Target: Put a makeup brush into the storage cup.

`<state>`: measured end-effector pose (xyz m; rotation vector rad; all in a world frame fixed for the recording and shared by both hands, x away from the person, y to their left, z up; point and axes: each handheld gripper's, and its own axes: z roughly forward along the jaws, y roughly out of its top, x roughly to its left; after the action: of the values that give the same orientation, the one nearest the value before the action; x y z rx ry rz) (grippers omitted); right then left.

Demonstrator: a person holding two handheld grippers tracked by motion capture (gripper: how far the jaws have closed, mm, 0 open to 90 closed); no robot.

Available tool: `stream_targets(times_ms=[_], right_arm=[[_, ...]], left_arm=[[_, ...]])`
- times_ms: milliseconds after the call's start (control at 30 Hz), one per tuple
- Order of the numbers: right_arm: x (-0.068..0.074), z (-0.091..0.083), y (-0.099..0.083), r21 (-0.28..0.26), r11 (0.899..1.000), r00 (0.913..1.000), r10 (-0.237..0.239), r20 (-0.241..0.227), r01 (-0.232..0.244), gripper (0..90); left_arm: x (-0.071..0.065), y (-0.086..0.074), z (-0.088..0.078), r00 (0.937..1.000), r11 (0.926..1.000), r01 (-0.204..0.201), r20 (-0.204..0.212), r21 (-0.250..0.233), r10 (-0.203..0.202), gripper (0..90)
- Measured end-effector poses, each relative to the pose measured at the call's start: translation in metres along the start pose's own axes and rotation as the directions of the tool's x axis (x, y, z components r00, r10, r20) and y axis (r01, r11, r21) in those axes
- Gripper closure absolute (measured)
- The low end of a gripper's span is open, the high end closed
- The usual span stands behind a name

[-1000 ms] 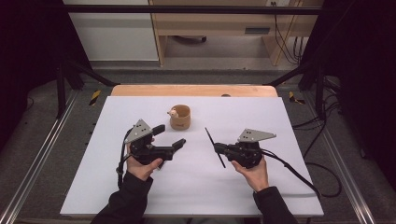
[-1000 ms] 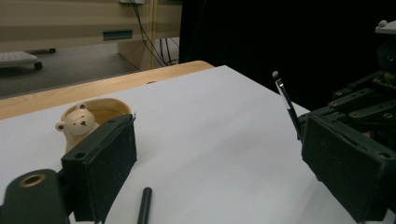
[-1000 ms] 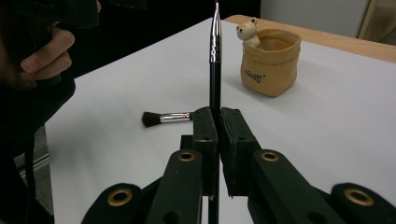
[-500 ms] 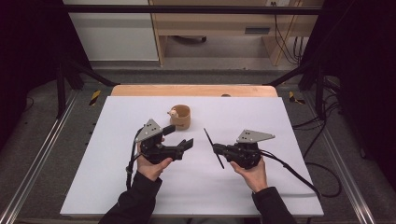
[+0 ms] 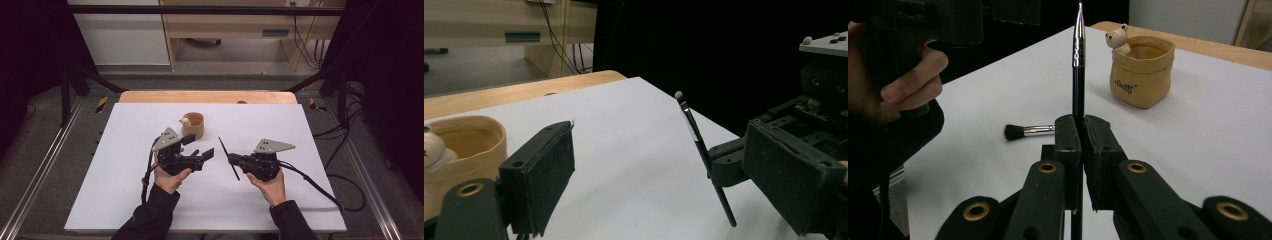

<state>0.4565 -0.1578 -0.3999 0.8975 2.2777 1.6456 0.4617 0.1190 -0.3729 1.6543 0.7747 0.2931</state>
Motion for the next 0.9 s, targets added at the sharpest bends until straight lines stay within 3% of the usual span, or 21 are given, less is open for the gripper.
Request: stream_targets(times_ms=[500, 900], right_arm=[[0.001, 0.000, 0.000, -0.011, 1.000, 1.0000, -0.002, 0.003, 0.002, 85.8], [0.002, 0.000, -0.001, -0.014, 1.000, 1.0000, -0.004, 0.000, 0.004, 85.7]], left_arm=[[-0.006, -0.004, 0.016, 0.9985, 0.9994, 0.035, 0.042, -0.001, -0.035, 15.3], [-0.011, -0.005, 0.024, 0.9960, 0.9979, 0.064, 0.064, -0.008, -0.063, 23.3]])
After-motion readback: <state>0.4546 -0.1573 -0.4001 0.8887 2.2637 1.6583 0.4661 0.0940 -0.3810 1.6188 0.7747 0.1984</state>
